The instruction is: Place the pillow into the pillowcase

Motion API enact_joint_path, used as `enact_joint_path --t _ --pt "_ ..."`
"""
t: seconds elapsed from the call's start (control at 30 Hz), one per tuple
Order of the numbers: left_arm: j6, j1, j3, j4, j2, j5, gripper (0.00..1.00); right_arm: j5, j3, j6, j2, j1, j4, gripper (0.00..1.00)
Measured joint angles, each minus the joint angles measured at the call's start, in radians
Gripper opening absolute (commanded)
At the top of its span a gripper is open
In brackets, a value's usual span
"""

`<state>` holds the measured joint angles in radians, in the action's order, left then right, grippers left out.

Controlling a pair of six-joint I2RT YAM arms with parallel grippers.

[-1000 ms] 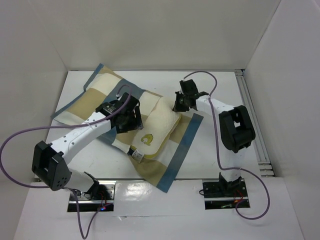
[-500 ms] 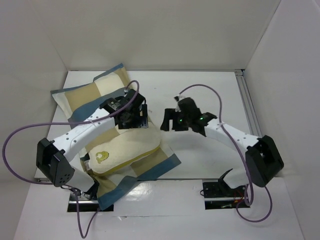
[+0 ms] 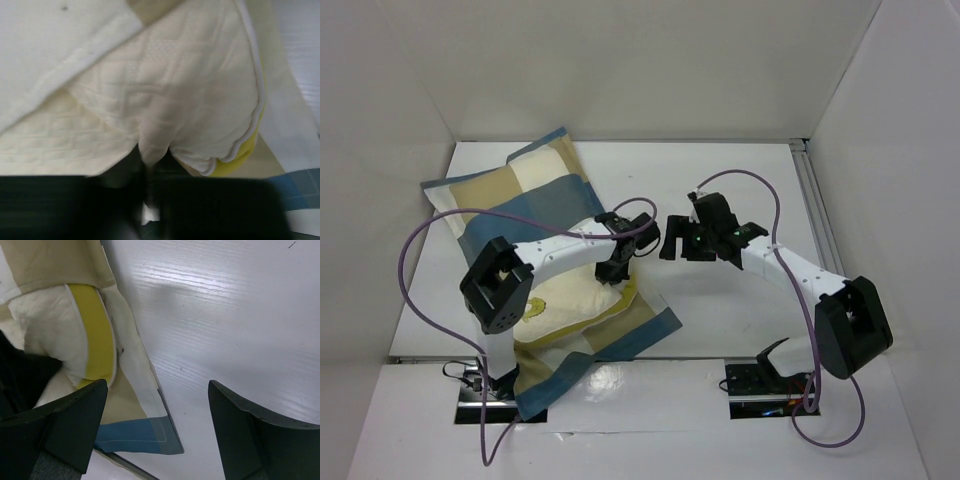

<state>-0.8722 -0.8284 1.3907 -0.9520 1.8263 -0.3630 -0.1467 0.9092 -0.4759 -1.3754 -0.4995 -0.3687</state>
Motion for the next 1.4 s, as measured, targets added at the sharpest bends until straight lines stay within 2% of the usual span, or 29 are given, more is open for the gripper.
enact_joint_path --t 0.17,0.2,0.23,0.47,0.73,0.77,0.83,0.87,0.9,0.93,0.97,1.2,1.3,1.4 --pt "-0.016 0.018 0.05 -0.086 -0.018 -0.031 0.0 -0.019 0.002 0.047 -0.006 0.0 -0.011 0.91" --pt "-0.012 0.027 0.051 -0.093 -0.045 -0.028 0.0 -0.029 0.006 0.062 -0.018 0.0 -0.013 0.93" --pt "0.003 0.04 0.052 -0.099 -0.081 -0.023 0.0 -0.039 0.018 0.078 -0.037 0.0 -0.015 1.0" --pt "0.093 0.202 0.123 -0.13 -0.341 0.031 0.0 -0.076 0.146 0.185 -0.231 -0.064 0.011 1.0" --pt "0.144 0.223 0.137 -0.149 -0.333 0.075 0.0 -0.171 0.245 0.283 -0.352 -0.108 0.138 0.99" --pt "0.144 0.224 0.137 -0.149 -0.33 0.078 0.0 -0.189 0.246 0.289 -0.362 -0.108 0.163 0.96" --pt "0.149 0.227 0.137 -0.149 -0.329 0.084 0.0 -0.215 0.265 0.299 -0.397 -0.108 0.198 0.8" --pt "0.158 0.23 0.137 -0.15 -0.329 0.088 0.0 -0.224 0.281 0.304 -0.42 -0.108 0.211 0.66" --pt "0.16 0.231 0.138 -0.149 -0.329 0.09 0.0 -0.238 0.304 0.311 -0.449 -0.108 0.22 0.29" --pt "0.163 0.232 0.139 -0.148 -0.329 0.094 0.0 -0.254 0.328 0.314 -0.48 -0.109 0.229 0.1" --pt "0.163 0.234 0.14 -0.148 -0.329 0.098 0.0 -0.267 0.343 0.314 -0.501 -0.11 0.235 0.0" --pt "0.166 0.279 0.175 -0.145 -0.314 0.143 0.0 -0.299 0.36 0.31 -0.477 -0.106 0.212 0.0" --pt "0.171 0.309 0.365 -0.206 -0.227 0.138 0.0 -0.291 0.438 0.3 -0.389 -0.105 0.135 0.0" --pt "0.185 0.322 0.661 -0.281 -0.109 0.117 0.0 -0.251 0.527 0.274 -0.211 -0.116 0.106 0.0"
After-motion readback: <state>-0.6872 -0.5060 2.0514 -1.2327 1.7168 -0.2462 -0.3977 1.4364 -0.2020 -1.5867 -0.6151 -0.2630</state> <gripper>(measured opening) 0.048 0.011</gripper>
